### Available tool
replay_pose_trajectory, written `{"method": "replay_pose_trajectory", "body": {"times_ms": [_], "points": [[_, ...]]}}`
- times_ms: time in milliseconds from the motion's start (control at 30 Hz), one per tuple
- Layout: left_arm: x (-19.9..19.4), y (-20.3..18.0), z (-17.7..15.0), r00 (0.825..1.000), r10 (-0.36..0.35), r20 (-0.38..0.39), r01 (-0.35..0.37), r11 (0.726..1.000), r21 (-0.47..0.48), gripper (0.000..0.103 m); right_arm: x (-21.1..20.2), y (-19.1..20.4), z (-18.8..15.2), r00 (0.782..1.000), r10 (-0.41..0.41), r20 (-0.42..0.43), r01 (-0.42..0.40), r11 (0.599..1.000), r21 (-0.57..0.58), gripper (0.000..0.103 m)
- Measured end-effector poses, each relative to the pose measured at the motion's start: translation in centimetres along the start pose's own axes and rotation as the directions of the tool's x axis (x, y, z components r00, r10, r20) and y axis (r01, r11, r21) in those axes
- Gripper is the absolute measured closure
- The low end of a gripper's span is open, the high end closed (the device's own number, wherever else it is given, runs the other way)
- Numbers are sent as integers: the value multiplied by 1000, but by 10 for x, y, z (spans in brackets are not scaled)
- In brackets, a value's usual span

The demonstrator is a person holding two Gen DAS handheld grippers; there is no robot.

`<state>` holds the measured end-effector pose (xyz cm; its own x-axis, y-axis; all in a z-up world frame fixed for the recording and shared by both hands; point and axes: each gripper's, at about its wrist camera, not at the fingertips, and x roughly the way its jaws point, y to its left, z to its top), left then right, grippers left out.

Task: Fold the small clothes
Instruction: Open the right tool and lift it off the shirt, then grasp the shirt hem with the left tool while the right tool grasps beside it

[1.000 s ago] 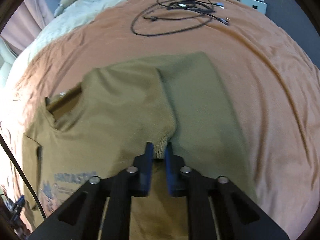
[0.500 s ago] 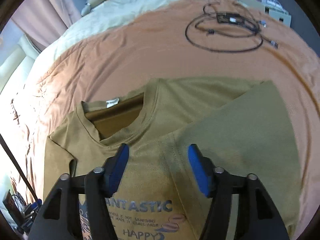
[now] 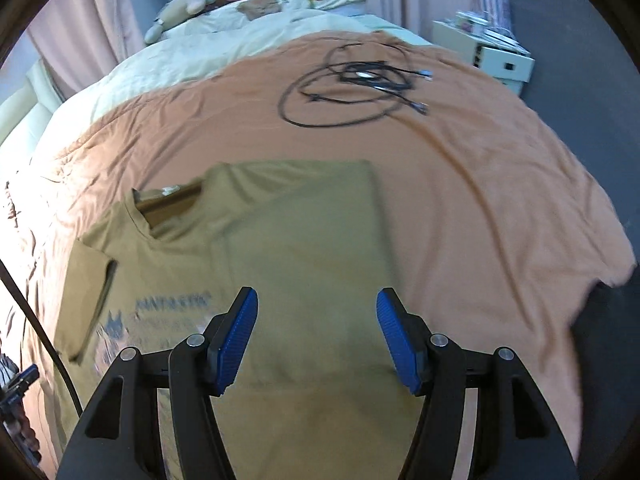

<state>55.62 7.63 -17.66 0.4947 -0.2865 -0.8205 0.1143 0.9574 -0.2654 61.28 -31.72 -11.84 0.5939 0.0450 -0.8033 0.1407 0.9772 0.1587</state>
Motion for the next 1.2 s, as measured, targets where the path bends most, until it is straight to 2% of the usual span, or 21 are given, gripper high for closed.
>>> {"method": "replay_pose_trajectory", "body": {"times_ms": [300,500,733,1000,1200], "points": [[-57,-14,-50,1000,18,-1,-18,999,-30,57,-73,-27,-55,998,-40,-39,40,999,7,43],[-98,-24,-85,999,41,8,-41,998,-48,57,-119,-36,-97,998,33,-57,-32,999,11,43],[-132,-33,-123,998,49,25,-47,996,-78,57,-159,-51,-158,993,75,-87,-78,997,-22,43],[-143,-33,-171,999,38,18,-36,991,-128,57,-190,-91,-221,991,91,-95,-93,995,-22,43],[-125,-28,-210,999,34,-31,-39,983,-178,57,-196,-113,-267,989,93,-113,-93,996,7,43]]}}
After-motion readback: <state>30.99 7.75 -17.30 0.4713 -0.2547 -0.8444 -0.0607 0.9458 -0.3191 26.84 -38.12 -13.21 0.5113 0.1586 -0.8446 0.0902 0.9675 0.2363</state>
